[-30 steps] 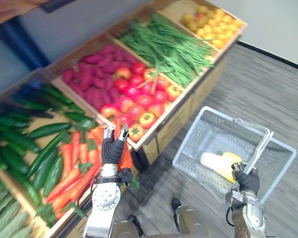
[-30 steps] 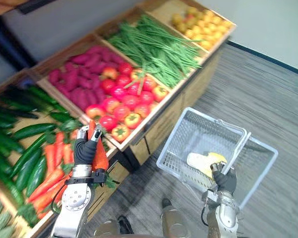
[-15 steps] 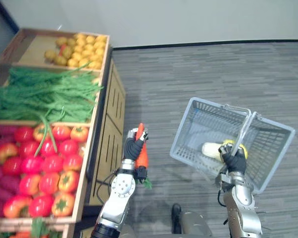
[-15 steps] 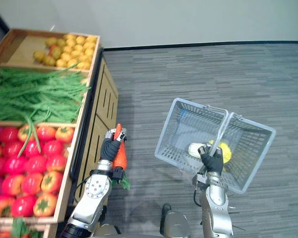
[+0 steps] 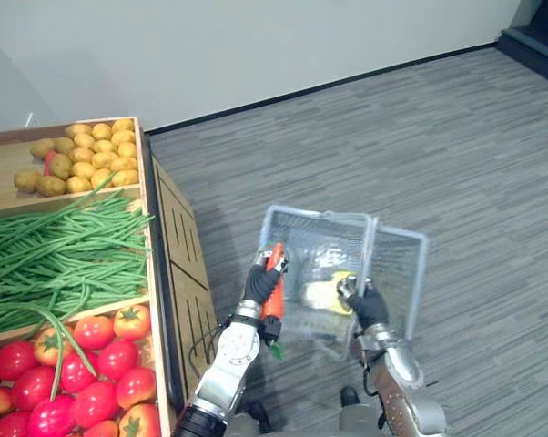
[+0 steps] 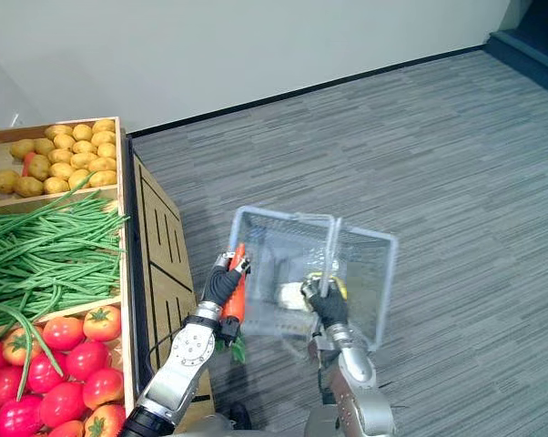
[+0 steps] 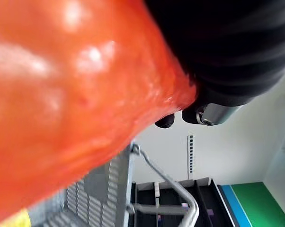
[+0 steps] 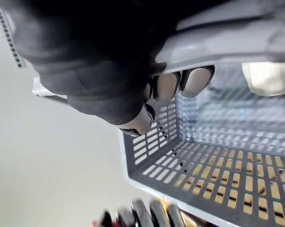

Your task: Pick vegetable in the basket

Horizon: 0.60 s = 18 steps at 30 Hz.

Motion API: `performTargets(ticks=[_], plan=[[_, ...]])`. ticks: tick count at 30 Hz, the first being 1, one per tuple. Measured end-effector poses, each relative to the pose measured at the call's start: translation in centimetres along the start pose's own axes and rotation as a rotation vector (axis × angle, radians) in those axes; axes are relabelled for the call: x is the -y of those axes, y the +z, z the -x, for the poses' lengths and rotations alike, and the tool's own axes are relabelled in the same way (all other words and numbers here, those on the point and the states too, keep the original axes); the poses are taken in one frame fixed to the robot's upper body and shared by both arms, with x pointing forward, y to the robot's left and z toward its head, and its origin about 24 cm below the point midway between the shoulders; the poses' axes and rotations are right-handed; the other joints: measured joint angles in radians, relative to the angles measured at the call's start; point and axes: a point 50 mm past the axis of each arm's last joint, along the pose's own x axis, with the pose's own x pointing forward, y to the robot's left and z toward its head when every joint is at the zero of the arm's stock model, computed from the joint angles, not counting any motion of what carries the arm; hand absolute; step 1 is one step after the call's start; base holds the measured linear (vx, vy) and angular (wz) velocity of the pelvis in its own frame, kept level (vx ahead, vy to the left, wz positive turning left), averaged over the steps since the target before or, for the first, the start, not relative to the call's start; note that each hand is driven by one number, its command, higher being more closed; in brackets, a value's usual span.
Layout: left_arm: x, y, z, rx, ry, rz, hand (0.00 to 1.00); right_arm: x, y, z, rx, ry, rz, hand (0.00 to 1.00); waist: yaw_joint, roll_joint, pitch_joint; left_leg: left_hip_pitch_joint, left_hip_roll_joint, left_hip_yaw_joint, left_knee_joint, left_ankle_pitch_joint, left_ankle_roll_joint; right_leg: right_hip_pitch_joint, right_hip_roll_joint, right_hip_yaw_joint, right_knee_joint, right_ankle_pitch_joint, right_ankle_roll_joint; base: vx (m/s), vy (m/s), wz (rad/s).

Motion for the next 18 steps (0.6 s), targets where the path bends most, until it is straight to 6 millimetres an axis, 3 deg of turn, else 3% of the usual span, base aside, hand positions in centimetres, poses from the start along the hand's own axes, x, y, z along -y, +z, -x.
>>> performTargets(ticks=[2, 3, 9, 18], plan=[[0.5, -0.2, 0.0, -0.013, -0.025, -0.008, 1.0, -0.6, -0.2, 0.0, -0.007, 0.036, -0.009, 1.0, 0.0, -0.004, -0.006, 0.009, 0.0, -0.001, -0.022, 0.01, -0.003, 0.0, 0.004, -0.001, -0.002, 0.001, -0.001, 0.01, -0.032, 0.01], [0.8, -0.6, 0.1, -0.028, -0.04, -0.019, 0.0, -1.0, -0.4, 0.0, -0.014, 0.054, -0.018, 1.0, 0.0, -0.008, -0.013, 0.011, 0.0, -0.002, -0.031, 0.014, -0.006, 0.0, 0.007, -0.001, -0.004, 0.001, -0.001, 0.0, 0.0, 0.0], [1.5, -2.8, 0.0, -0.132, -0.078, -0.072, 0.0, -1.9, -0.9, 0.1, -0.041, 0.086, -0.101, 1.0, -0.002, -0.038, -0.047, 0.02, 0.0, -0.03, -0.063, 0.034, -0.006, 0.022, 0.006, -0.025, -0.025, 0.005, -0.006, 0.01, -0.008, 0.12], [1.1, -2.8, -0.1, -0.124, -0.056, -0.147, 0.0, -2.5, -1.5, 0.3, -0.076, 0.126, -0.121, 1.0, 0.0, -0.044, -0.051, 0.04, -0.008, -0.056, -0.158, 0.096, -0.011, 0.018, 0.011, -0.051, -0.032, 0.006, -0.009, -0.02, -0.013, 0.11]])
